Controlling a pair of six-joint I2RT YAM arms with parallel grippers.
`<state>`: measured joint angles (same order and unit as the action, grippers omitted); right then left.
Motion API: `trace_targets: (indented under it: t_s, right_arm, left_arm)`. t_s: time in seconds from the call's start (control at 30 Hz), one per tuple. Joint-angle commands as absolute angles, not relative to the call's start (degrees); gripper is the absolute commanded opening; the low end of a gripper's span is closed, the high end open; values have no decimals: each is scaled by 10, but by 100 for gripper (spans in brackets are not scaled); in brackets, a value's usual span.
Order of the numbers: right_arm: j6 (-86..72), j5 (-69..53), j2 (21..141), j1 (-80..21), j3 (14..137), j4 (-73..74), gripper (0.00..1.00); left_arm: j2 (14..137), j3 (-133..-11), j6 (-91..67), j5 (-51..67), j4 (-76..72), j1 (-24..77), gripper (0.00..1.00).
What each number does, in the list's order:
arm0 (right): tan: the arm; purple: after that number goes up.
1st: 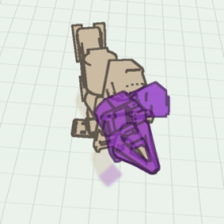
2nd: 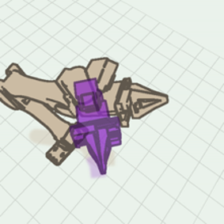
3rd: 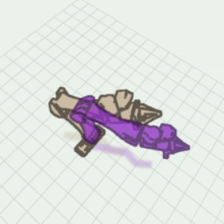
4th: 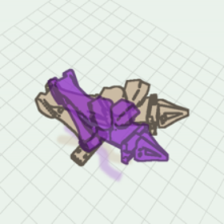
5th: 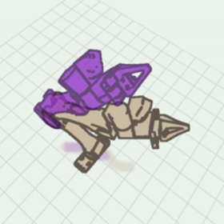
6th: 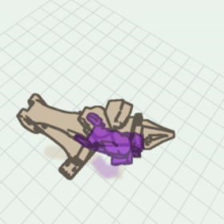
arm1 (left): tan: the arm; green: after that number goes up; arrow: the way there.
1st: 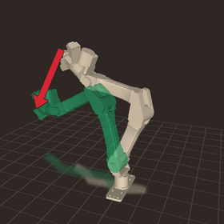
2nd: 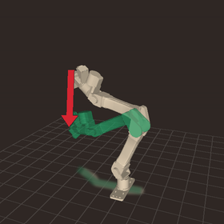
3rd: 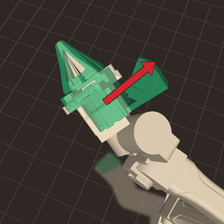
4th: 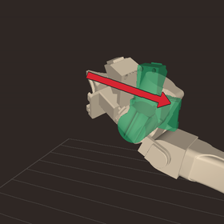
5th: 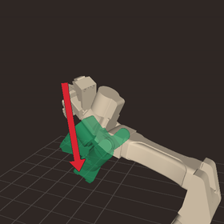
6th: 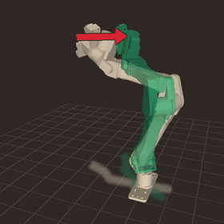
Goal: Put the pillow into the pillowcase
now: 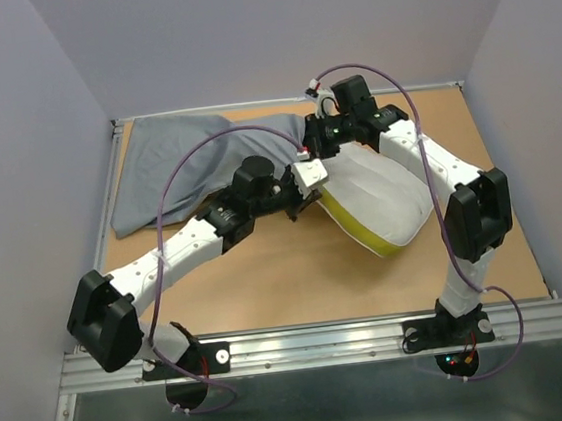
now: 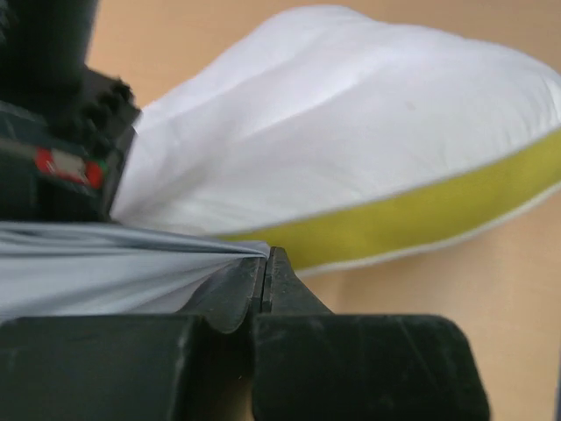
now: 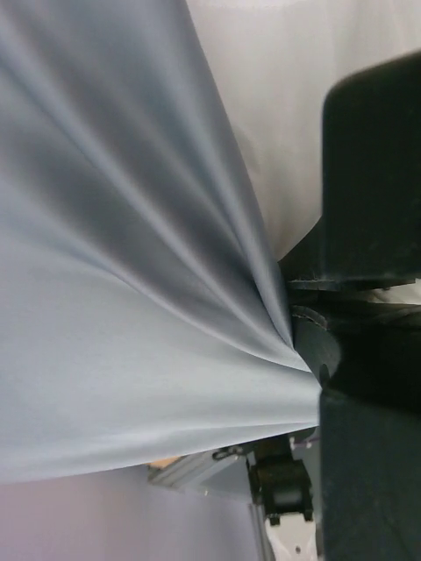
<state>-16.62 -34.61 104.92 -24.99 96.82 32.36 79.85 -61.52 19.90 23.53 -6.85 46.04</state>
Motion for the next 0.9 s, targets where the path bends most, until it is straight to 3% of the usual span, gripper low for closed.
trace_targets:
  t_s: [0.0,0.13,0.2,0.27,0.3,0.33,0.43,0.6,0.67,0.73,0.87]
  right_arm:
    - [-232,-358,1043,-218,928,176,1]
    - [-277,-399,1024,-216,807,87,0]
    - [-304,-432,1021,-220,767,54,1]
    - [-295,-460,1016,-221,726,56,17]
    - [-285,-460,990,-221,696,61,39]
    - [-270,-454,973,-221,683,70,49]
    - [-181,-418,903,-221,663,143,70]
    - [-16,-273,836,-207,667,320,74]
    - [-5,-209,799,-188,660,348,82]
    - [33,-181,780,-139,655,371,90]
    - [63,-162,773,-18,646,390,92]
  left_arm:
    - [716,-548,171,338,-65,489,0]
    - [693,-498,172,314,-46,492,0]
    - [689,-499,188,303,-13,491,16]
    - [680,-518,200,294,22,490,28]
    - [672,-526,200,287,51,487,33]
    - [665,-534,194,283,61,483,37]
    - [643,-572,152,269,83,465,45]
    - [699,-643,87,192,82,458,47]
    - [763,-681,85,136,83,458,48]
    - [815,-716,93,85,90,456,49]
    - [990,-881,112,52,133,455,52]
